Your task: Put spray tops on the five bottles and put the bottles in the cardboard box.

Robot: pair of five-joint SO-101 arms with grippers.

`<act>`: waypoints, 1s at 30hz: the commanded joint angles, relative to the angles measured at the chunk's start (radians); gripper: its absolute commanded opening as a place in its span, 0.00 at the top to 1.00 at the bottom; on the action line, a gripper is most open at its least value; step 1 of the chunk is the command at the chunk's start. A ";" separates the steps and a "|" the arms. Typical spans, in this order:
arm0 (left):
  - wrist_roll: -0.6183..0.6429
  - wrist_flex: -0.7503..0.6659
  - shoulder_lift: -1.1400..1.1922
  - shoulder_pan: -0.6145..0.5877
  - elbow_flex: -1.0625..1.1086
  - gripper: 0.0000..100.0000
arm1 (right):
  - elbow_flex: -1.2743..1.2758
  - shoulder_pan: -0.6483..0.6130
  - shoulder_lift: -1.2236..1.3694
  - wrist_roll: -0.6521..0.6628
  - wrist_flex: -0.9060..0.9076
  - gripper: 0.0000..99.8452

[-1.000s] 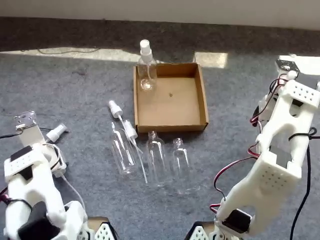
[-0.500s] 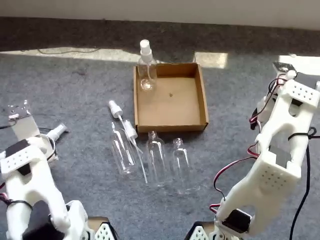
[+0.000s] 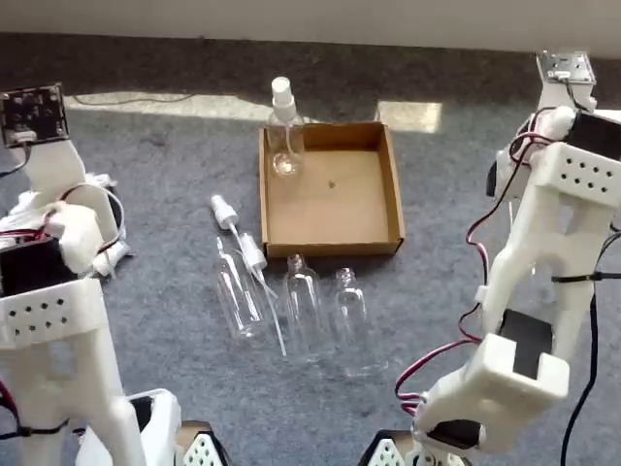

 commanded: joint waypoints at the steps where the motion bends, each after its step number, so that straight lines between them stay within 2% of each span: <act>1: 0.049 0.003 -0.054 0.147 -0.182 1.00 | -0.058 -0.079 -0.136 -0.063 -0.002 1.00; 6: 0.068 0.048 -0.050 0.295 -0.351 1.00 | -0.045 -0.205 -0.242 -0.120 0.001 1.00; 10: 0.068 0.121 -0.050 0.397 -0.430 1.00 | 0.133 -0.272 -0.392 -0.127 -0.028 1.00; 12: 0.068 0.129 -0.056 0.430 -0.447 1.00 | 0.308 -0.300 -0.515 -0.129 -0.120 1.00; 17: 0.072 0.121 -0.058 0.516 -0.449 1.00 | 0.878 -0.433 -0.891 -0.169 -0.503 1.00; 21: 0.072 0.028 -0.058 0.602 -0.447 1.00 | 1.210 -0.501 -1.106 -0.207 -0.676 1.00; 27: 0.075 -0.229 -0.051 0.699 -0.438 1.00 | 1.339 -0.610 -1.228 -0.209 -0.797 1.00; 30: 0.152 -0.338 -0.048 0.736 -0.438 1.00 | 1.377 -0.677 -1.297 -0.209 -0.872 1.00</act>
